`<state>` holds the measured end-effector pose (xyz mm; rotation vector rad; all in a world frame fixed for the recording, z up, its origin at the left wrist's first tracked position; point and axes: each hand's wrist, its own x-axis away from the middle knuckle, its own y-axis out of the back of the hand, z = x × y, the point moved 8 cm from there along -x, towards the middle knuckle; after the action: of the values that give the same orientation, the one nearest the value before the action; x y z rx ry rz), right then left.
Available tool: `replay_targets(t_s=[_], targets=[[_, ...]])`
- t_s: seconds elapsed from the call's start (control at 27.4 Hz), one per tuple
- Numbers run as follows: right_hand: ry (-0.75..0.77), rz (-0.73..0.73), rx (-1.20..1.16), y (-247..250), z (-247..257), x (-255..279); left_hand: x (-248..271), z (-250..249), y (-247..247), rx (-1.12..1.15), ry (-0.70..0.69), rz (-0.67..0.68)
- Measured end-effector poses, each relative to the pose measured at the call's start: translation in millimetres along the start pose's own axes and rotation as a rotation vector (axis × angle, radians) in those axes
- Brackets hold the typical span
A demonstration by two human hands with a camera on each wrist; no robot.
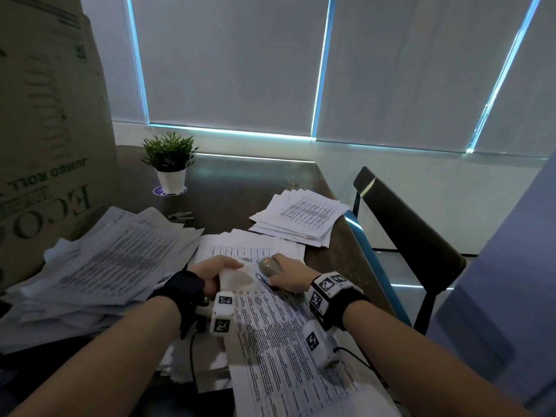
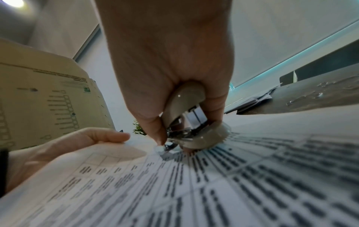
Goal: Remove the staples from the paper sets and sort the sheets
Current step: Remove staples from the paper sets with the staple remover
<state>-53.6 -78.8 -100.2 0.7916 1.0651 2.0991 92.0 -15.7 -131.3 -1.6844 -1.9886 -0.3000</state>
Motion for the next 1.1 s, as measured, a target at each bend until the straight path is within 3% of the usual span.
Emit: replay_targets(t_s=[0.44, 0.73, 1.1], targets=[[0.041, -0.060, 0.049, -4, 0, -9, -17, 12, -2, -0.140, -0.007, -0.209], [0.095, -0.059, 0.181, 1, 25, 10, -15, 12, 0, -0.233, 0.049, -0.194], [0.184, -0.123, 0.118, -10, 26, -11, -15, 11, 1, -0.226, 0.027, -0.165]])
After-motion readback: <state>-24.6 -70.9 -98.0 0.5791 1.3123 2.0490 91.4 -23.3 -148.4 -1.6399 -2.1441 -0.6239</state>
